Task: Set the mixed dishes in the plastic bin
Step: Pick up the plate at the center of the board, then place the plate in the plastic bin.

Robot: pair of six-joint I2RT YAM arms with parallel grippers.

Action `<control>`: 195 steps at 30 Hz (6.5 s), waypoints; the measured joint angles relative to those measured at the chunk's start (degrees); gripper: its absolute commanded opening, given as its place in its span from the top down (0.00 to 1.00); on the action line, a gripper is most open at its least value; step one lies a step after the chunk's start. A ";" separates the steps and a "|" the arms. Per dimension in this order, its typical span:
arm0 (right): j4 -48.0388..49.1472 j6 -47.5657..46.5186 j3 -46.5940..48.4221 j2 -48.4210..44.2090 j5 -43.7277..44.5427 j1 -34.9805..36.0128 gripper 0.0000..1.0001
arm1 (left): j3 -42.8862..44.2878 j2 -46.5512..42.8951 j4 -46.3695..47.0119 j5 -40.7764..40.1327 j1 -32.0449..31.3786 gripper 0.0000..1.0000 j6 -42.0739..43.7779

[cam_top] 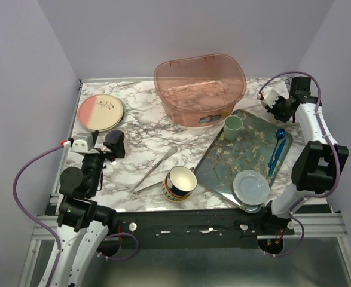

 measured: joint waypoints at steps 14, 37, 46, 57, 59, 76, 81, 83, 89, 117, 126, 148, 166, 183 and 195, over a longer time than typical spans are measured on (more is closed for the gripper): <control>-0.22 -0.04 -6.97 -15.45 -2.34 1.81 0.99 | -0.02 1.11 1.97 5.95 0.00 0.01 -1.62; -14.03 -2.99 -14.88 -45.94 -10.38 11.93 1.00 | 14.40 49.07 21.79 33.51 -8.22 0.01 -51.17; -19.32 -3.34 -14.88 -46.66 -12.76 17.14 1.00 | 37.55 65.29 8.20 26.16 -20.41 0.01 -58.38; -19.80 -3.30 -14.95 -46.66 -12.31 21.94 0.99 | 63.84 81.46 -18.53 16.04 -28.00 0.03 -55.17; -19.80 -3.26 -14.95 -46.66 -11.74 22.95 1.00 | 64.37 82.77 -21.35 15.23 -28.65 0.05 -54.73; -18.75 -0.96 -16.81 -45.16 -6.38 32.79 0.99 | 67.01 87.41 -27.89 14.12 -30.32 0.47 -52.37; -18.18 -0.44 -16.81 -45.00 -4.15 34.27 0.99 | 66.60 87.49 -27.96 14.75 -30.10 0.48 -51.84; -17.97 -0.26 -16.81 -44.87 -3.30 34.88 1.00 | 66.31 87.49 -27.89 15.39 -29.99 0.45 -51.67; -16.24 0.20 -16.94 -43.91 -0.24 36.54 0.99 | 65.40 87.49 -27.69 17.90 -30.25 0.41 -51.54; -10.10 6.60 -18.53 -46.82 3.45 43.17 0.53 | 60.74 84.39 -19.28 22.27 -27.56 1.00 -51.25; -3.15 17.16 -18.56 -48.11 2.21 40.94 0.02 | 57.37 82.40 -16.24 23.56 -24.92 1.00 -47.12; 1.42 29.73 -16.35 -55.67 -18.12 26.58 0.00 | 55.63 82.40 -13.14 23.56 -17.11 1.00 -43.08; 7.63 36.68 -22.23 -58.07 -26.58 19.34 0.00 | 61.86 85.99 -12.33 23.71 -11.61 1.00 -42.40; 16.59 40.48 -32.68 -57.72 -29.73 18.18 0.00 | 84.78 101.09 -18.32 23.12 -9.35 1.00 -39.04; 17.62 40.28 -33.16 -58.03 -27.87 18.18 0.00 | 102.86 115.80 -24.20 19.30 -8.13 1.00 -38.93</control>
